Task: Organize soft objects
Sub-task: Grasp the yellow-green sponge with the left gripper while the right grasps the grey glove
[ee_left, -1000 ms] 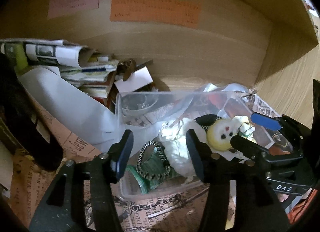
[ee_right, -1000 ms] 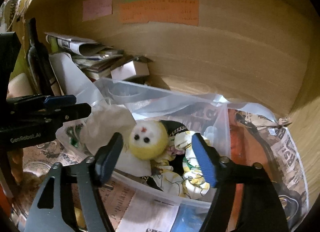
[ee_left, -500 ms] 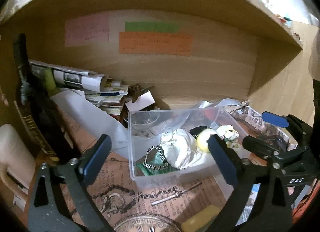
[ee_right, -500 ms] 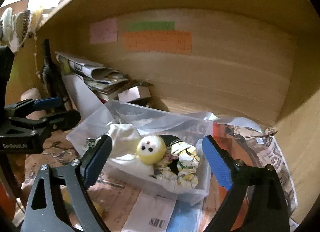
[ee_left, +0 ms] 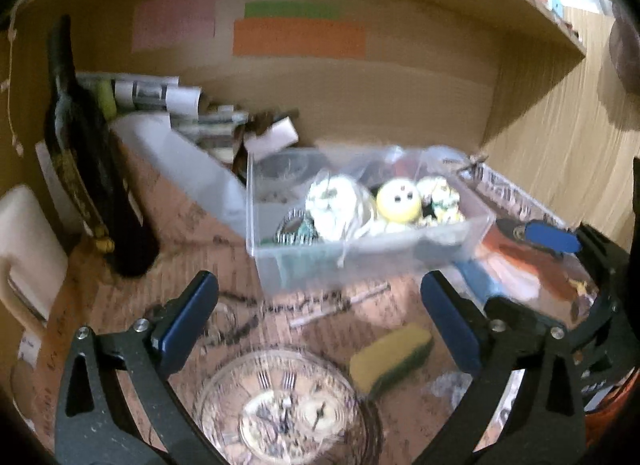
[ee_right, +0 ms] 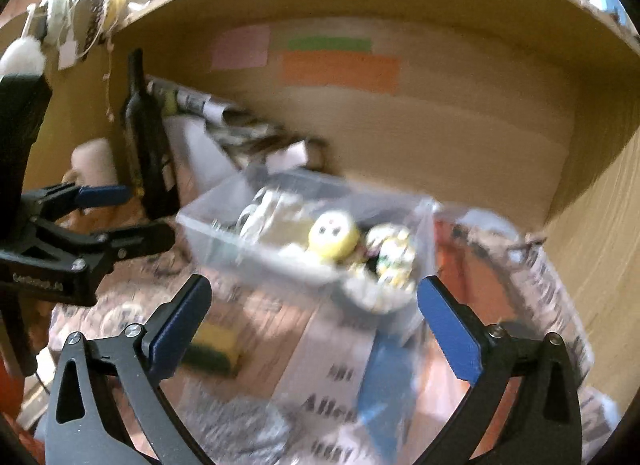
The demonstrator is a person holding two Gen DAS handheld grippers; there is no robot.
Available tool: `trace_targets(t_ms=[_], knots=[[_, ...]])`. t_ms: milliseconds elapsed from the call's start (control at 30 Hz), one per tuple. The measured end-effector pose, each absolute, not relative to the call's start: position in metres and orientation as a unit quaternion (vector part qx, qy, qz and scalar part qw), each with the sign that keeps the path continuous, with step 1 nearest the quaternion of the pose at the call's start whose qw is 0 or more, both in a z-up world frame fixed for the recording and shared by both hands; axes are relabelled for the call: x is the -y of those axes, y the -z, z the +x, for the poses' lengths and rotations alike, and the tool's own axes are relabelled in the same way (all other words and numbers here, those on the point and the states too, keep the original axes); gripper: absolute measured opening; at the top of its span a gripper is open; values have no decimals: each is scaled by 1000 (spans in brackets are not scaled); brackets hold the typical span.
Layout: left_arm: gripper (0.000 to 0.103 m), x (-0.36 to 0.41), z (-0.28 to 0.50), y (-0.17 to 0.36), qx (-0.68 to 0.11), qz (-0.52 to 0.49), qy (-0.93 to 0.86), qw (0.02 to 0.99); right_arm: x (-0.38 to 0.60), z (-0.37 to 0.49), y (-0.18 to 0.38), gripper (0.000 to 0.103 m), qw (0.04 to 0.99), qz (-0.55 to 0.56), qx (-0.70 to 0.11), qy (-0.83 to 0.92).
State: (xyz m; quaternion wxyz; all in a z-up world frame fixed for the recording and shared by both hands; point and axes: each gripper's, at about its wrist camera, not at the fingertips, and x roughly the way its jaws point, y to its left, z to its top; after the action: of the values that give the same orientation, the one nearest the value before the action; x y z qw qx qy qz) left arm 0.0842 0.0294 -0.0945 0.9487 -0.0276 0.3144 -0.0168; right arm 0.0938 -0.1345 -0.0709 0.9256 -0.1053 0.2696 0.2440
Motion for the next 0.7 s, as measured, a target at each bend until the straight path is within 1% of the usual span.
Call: trace_targets(t_ms=[233,400,467,533,567,633,700], knots=[[103,-28,75,129,-368,-29,15,929,134,82,114,103,892,-107,-355,-259],[103,-18,71,147,-390,-24,25,920,139,74,131,102,874,-88,-392,-272],[103,-14,70,150,-392,-20,30,919,138,70,137,96,870,-87,-400,-276],[103,-8,72,152,-393,-15,36,919,137,67,141,78,863,-83,-409,-285],[103,-6,74,153,-393,-13,39,919,137,66,143,75,859,-80,-413,-291],[103,0,78,154,-392,-9,45,919,139,63,142,59,860,-75,-410,-294],[103,3,82,155,-396,-8,46,917,142,63,139,54,864,-74,-405,-290]])
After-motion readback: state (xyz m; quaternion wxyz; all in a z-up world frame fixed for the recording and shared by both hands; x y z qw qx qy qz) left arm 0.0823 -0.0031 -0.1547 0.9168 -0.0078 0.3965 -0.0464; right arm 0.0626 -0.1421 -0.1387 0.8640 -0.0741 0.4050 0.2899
